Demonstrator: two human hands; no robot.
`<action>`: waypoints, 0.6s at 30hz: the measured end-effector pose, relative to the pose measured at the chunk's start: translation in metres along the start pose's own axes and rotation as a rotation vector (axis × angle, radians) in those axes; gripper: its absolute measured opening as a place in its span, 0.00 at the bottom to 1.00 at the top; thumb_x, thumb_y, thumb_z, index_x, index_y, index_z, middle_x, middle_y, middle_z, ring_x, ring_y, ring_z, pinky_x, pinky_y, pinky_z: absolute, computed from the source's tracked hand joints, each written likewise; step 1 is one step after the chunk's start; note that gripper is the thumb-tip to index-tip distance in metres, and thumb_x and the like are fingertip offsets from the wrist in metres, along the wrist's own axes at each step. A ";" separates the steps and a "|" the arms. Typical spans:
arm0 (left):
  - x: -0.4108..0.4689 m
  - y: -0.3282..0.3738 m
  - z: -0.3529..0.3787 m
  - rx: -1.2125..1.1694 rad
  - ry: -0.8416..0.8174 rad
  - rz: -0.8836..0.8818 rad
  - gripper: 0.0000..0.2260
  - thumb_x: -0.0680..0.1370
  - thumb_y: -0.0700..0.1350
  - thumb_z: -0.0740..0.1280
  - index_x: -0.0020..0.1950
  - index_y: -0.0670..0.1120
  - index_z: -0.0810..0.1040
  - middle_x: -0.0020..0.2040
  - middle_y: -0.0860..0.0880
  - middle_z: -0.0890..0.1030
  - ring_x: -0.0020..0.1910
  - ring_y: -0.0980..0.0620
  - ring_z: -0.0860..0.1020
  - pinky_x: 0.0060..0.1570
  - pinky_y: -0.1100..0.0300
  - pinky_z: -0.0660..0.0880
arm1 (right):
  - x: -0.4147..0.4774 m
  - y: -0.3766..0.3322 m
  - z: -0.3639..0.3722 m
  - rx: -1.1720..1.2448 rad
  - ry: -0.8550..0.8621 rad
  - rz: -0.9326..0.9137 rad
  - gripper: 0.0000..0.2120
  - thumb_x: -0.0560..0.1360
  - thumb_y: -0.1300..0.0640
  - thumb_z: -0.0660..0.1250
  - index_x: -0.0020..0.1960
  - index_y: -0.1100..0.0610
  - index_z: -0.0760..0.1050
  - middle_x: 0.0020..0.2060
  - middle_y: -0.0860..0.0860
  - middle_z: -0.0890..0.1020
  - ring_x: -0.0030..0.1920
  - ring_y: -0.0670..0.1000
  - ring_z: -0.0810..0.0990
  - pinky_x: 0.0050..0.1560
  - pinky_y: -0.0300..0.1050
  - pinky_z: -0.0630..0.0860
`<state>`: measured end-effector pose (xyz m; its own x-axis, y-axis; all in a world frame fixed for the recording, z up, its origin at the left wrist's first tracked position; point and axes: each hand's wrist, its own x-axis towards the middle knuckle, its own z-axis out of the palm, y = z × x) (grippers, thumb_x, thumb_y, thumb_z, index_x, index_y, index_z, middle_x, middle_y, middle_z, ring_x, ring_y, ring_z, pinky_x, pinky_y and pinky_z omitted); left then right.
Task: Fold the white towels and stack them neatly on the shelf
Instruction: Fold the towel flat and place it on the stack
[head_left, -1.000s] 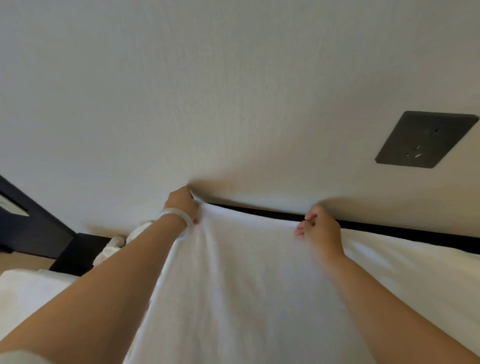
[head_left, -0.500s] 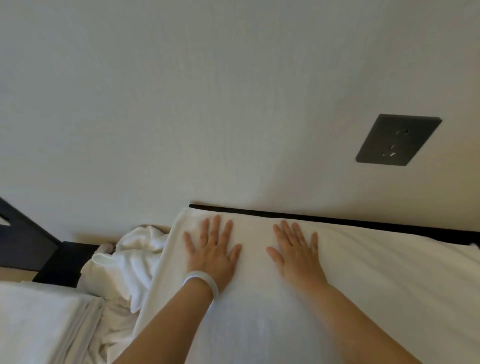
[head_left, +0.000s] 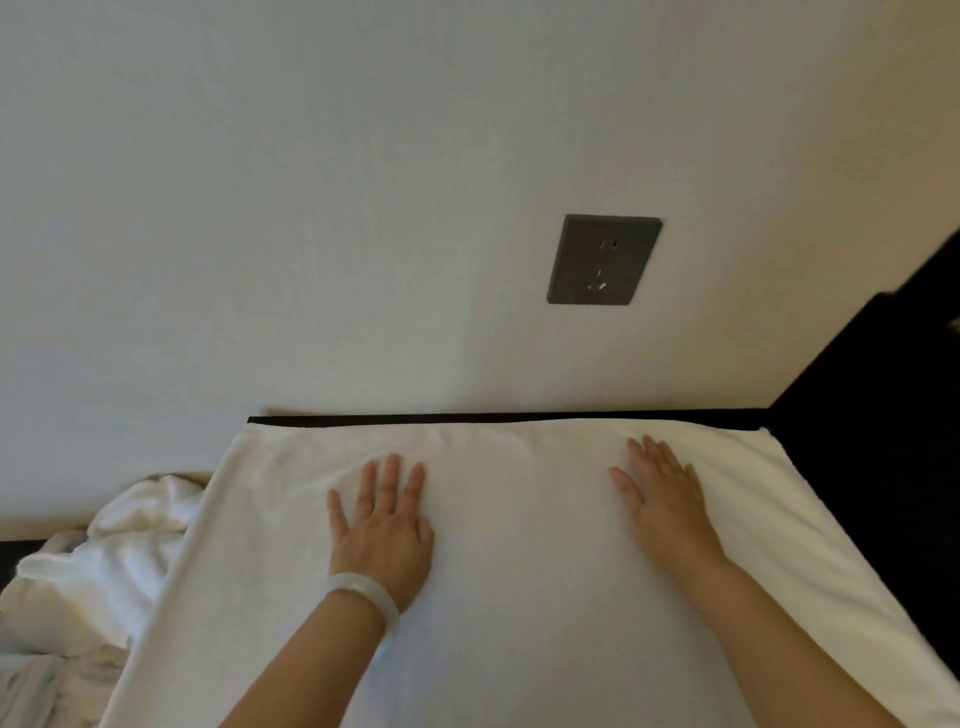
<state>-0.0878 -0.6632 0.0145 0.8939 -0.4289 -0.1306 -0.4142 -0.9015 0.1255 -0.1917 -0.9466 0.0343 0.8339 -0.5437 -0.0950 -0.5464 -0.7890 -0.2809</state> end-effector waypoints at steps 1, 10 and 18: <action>0.000 0.015 -0.006 0.012 0.019 0.011 0.36 0.72 0.56 0.32 0.80 0.49 0.48 0.81 0.47 0.46 0.79 0.46 0.44 0.75 0.41 0.40 | -0.004 0.009 -0.006 0.028 0.081 0.028 0.27 0.84 0.45 0.49 0.80 0.54 0.54 0.80 0.50 0.54 0.79 0.48 0.48 0.78 0.49 0.41; -0.018 0.107 0.023 0.026 -0.020 0.300 0.26 0.79 0.59 0.51 0.75 0.53 0.68 0.75 0.48 0.68 0.74 0.43 0.66 0.66 0.35 0.54 | -0.001 0.100 -0.018 -0.178 -0.062 0.208 0.31 0.80 0.35 0.40 0.80 0.44 0.38 0.79 0.45 0.39 0.79 0.51 0.37 0.76 0.58 0.34; -0.004 0.118 0.013 0.071 -0.095 0.282 0.36 0.70 0.63 0.26 0.78 0.58 0.37 0.79 0.53 0.35 0.77 0.50 0.33 0.73 0.38 0.34 | 0.011 0.080 -0.038 -0.109 -0.110 0.265 0.32 0.81 0.36 0.44 0.80 0.45 0.41 0.80 0.47 0.42 0.79 0.54 0.37 0.75 0.66 0.37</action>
<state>-0.1422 -0.7688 0.0168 0.7230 -0.6635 -0.1925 -0.6578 -0.7463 0.1016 -0.2295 -1.0266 0.0469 0.6613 -0.7053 -0.2554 -0.7463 -0.6530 -0.1290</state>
